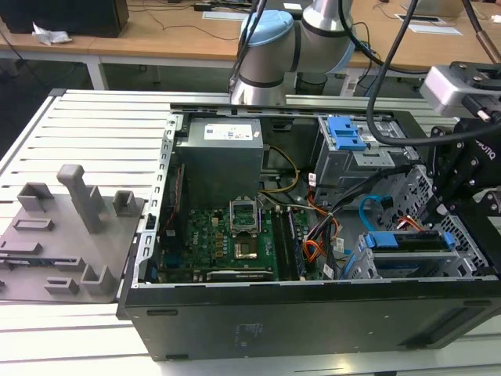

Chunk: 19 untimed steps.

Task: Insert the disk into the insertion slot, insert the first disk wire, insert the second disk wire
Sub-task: 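Insert the first disk wire, then insert the second disk wire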

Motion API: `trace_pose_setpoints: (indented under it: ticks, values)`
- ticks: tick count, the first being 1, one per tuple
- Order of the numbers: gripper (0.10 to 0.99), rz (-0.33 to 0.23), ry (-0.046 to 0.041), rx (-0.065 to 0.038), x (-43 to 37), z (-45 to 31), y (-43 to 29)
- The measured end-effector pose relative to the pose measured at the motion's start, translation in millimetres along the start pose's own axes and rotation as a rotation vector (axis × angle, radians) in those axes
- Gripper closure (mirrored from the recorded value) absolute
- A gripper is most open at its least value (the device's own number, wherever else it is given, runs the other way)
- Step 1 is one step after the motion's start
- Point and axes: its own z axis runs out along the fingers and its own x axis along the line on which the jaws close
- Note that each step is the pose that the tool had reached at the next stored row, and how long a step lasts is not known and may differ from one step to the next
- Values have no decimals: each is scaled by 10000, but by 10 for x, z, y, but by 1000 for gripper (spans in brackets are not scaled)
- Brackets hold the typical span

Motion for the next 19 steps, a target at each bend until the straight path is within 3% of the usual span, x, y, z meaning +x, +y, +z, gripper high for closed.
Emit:
trace_pose_setpoints:
  ticks: [8, 19]
  values:
    - [980, 0, 1, 0, 3, 6, 141]
    - [980, 0, 0, 0, 3, 6, 144]
